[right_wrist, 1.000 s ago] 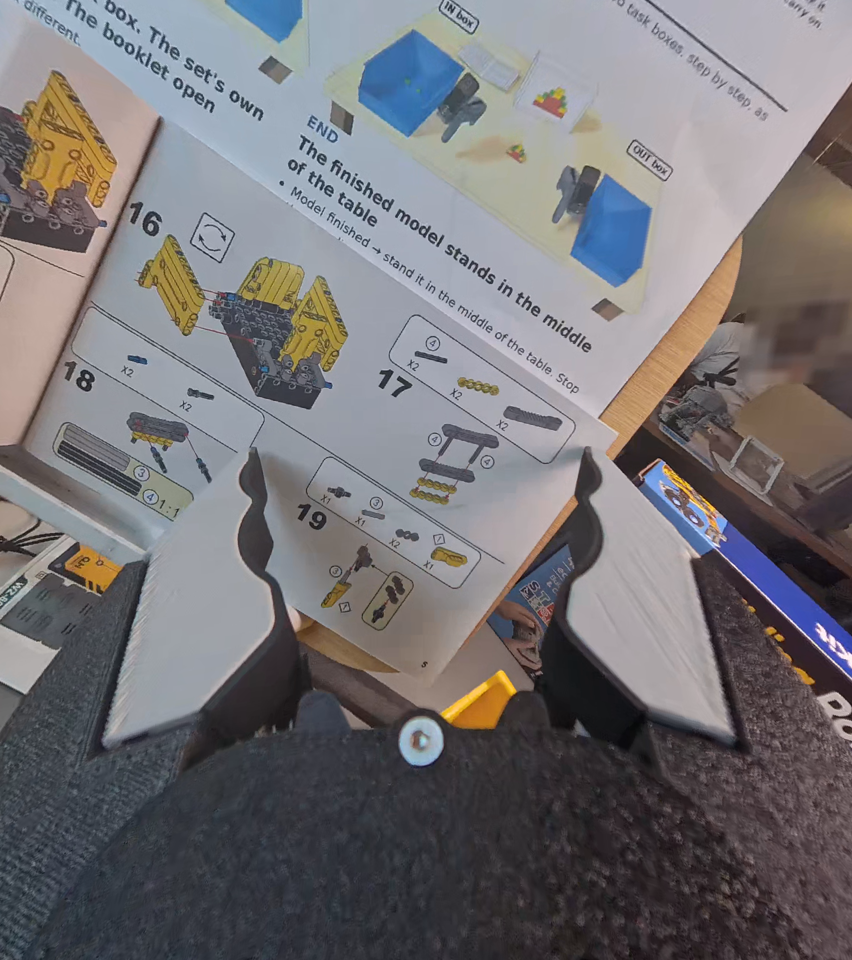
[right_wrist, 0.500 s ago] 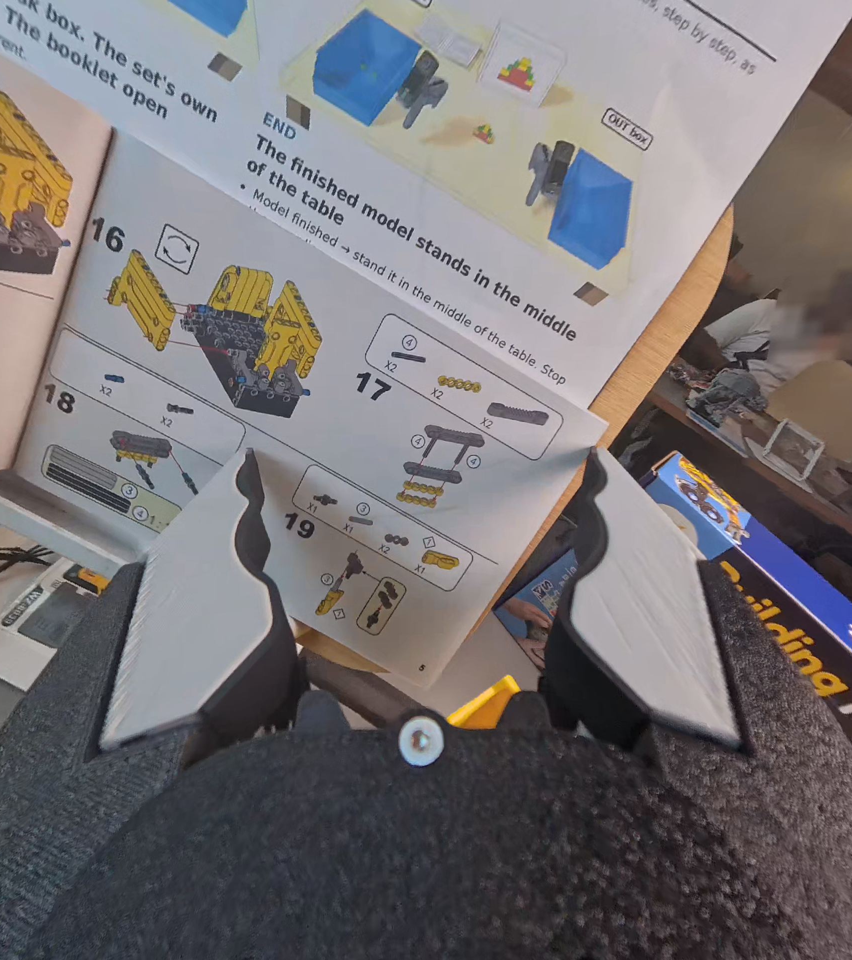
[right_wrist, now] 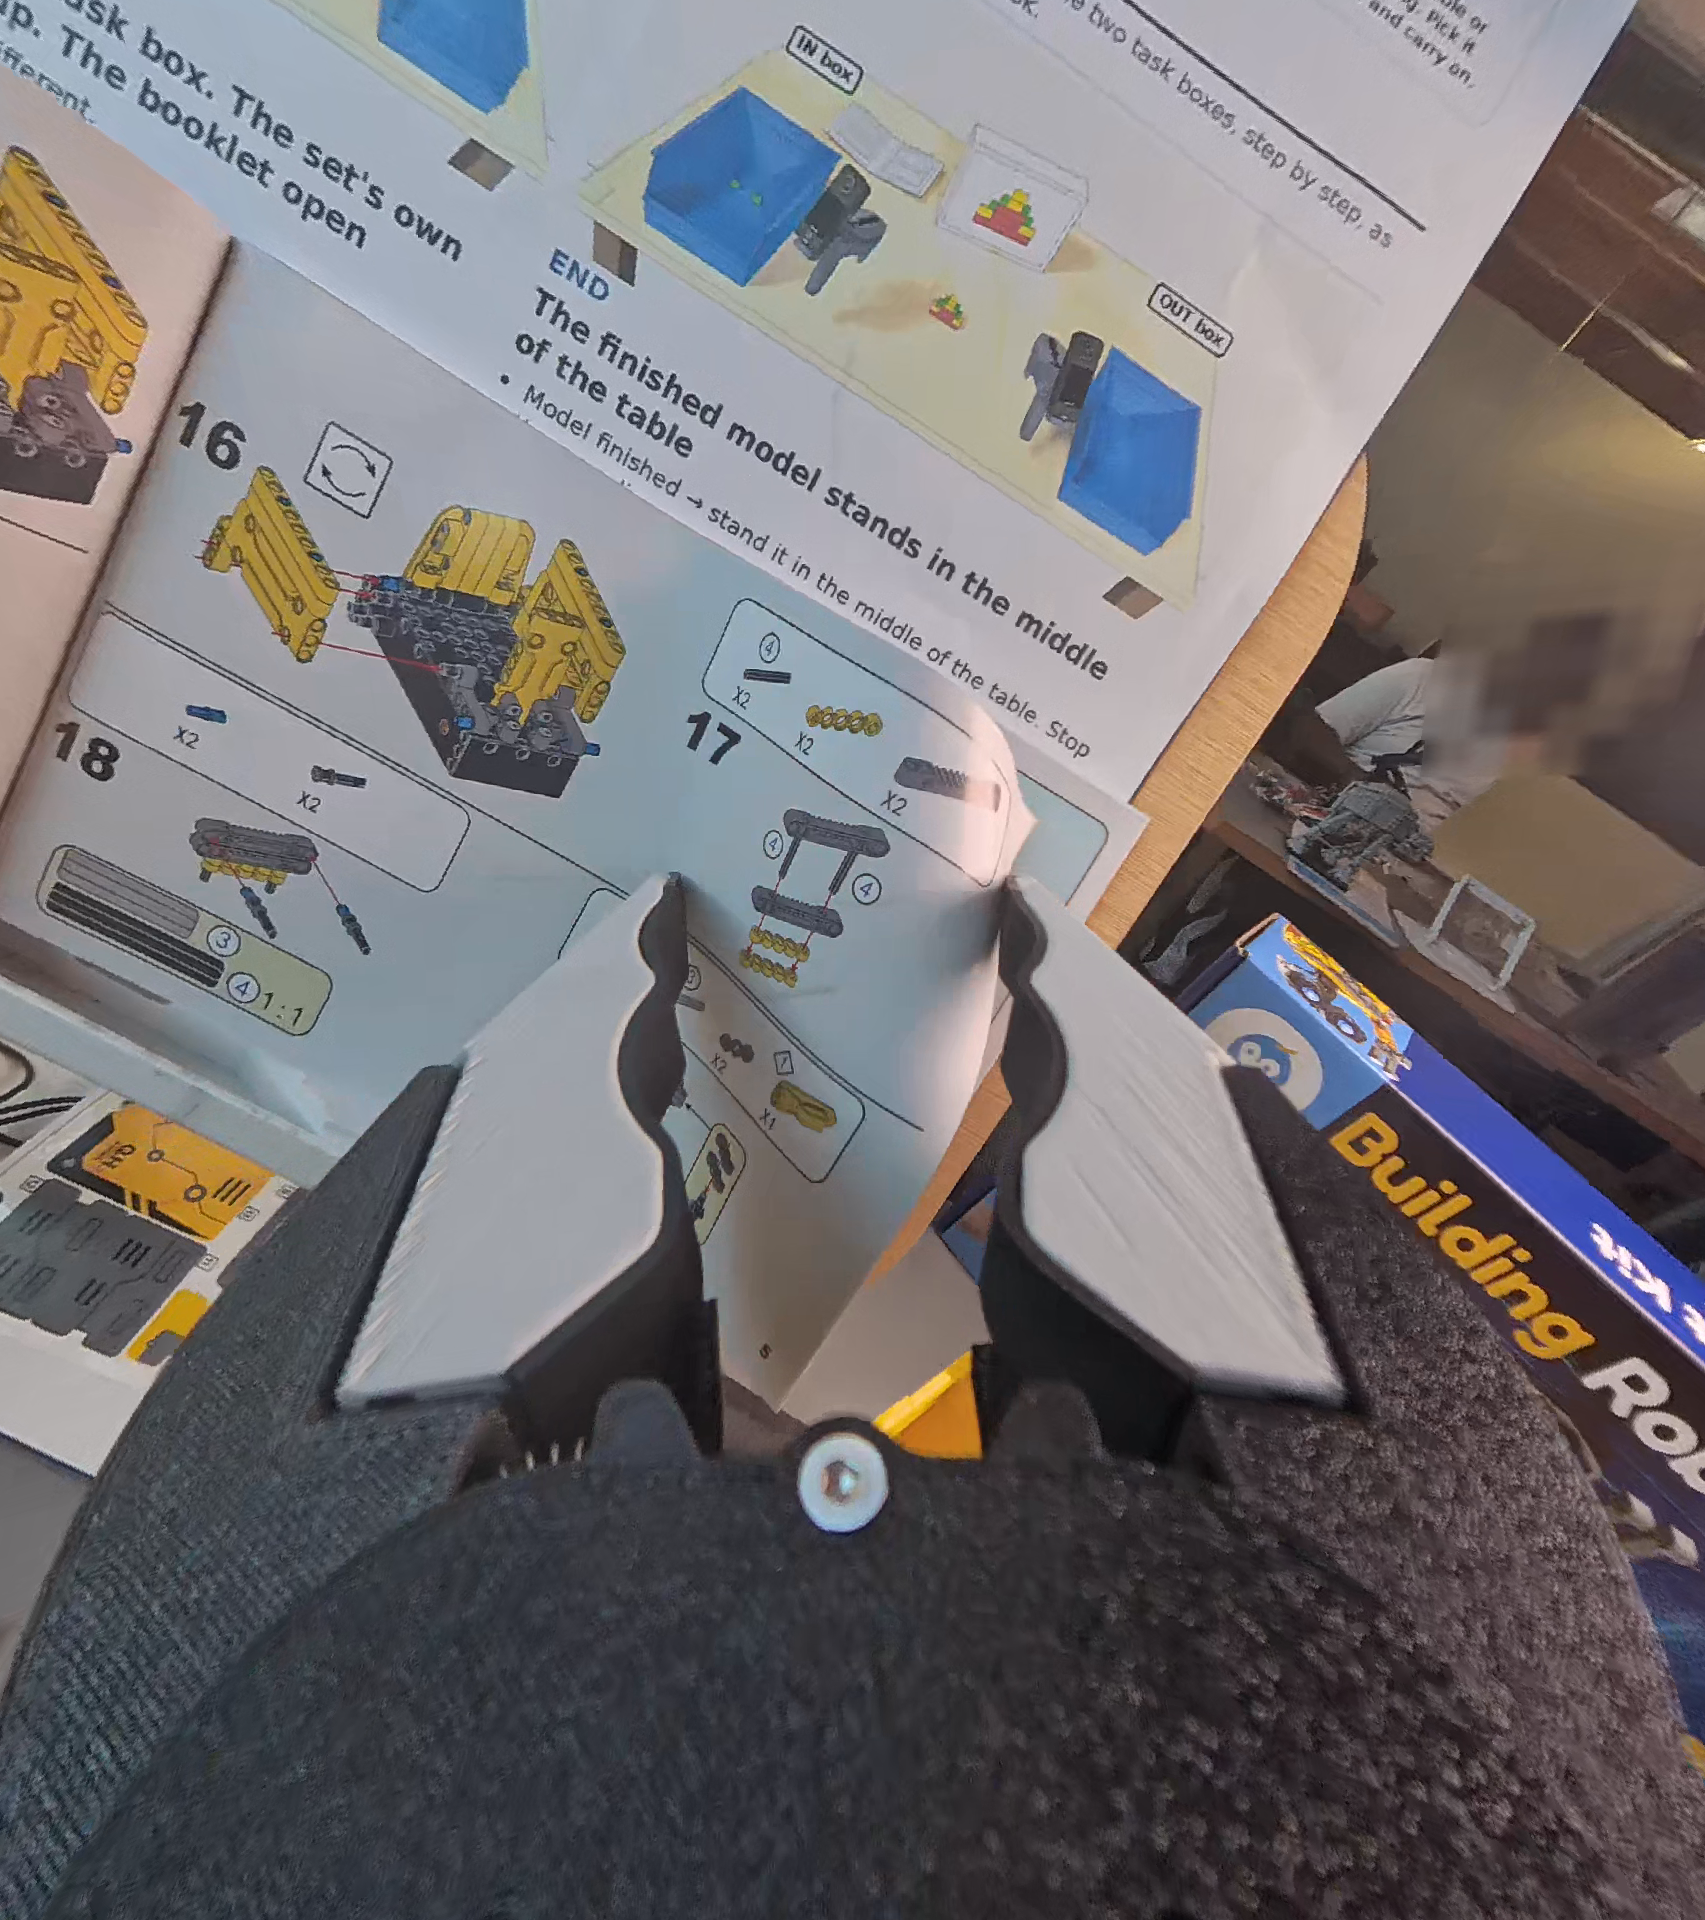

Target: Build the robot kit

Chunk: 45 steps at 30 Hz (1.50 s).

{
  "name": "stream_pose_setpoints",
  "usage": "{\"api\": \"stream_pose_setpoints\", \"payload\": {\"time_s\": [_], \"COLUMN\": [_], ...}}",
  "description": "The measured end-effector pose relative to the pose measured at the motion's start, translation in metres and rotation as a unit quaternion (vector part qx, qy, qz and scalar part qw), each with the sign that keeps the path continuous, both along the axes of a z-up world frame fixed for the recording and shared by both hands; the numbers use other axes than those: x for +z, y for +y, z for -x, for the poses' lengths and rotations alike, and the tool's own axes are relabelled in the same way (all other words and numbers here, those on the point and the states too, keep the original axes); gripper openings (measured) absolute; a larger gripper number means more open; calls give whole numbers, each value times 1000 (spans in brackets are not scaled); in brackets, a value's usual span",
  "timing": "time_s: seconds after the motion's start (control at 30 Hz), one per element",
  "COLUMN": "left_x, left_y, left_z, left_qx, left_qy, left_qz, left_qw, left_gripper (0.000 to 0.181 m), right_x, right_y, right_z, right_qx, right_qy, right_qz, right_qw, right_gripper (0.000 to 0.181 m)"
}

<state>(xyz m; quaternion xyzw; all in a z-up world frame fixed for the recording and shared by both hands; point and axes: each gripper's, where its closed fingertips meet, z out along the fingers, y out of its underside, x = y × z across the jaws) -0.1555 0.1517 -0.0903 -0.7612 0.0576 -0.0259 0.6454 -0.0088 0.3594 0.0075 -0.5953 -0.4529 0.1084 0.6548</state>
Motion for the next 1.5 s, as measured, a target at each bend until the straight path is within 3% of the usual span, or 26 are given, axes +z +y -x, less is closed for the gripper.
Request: {"api": "stream_pose_setpoints", "payload": {"time_s": [0.1,0.23,0.37,0.53,0.63,0.97,1.1,1.17,1.33,1.43,1.5], "left_x": [0,3,5,3,3,2,3,2,2,2,2], "left_y": [-1,-2,-3,-2,-2,-3,-3,-3,-3,-3,-4], "left_z": [-1,2,4,1,1,3,4,4,6,7,7], "left_qx": [-1,3,3,0,0,0,1,1,3,4,4], "left_qy": [3,1,-4,1,0,-1,-1,-1,-1,-1,-1], "left_qz": [0,-4,-6,-3,-3,-1,-3,-1,-2,-2,-3], "left_qw": [1000,1000,1000,1000,1000,1000,1000,1000,1000,1000,1000], "left_gripper": [36,36,36,35,35,35,35,35,35,35,35], "right_x": [0,7,1,4,-9,-18,4,0,-7,-5,-2], "right_y": [-5,-1,-4,-6,-4,-13,-5,-3,-2,-1,1], "right_z": [1,-10,-15,-14,-6,1,-1,5,9,5,3], "right_qx": [9,-23,-17,-4,5,38,27,36,28,28,29], "right_qy": [-1,-3,-26,-15,-40,-44,-4,-17,-51,-33,-22], "right_qz": [-2,-21,-44,-43,-13,9,-3,14,5,17,22], "right_qw": [1000,1000,999,999,999,998,1000,999,998,999,999], "right_gripper": [53,73,65,79,87,47,91,101,87,60,67]}}
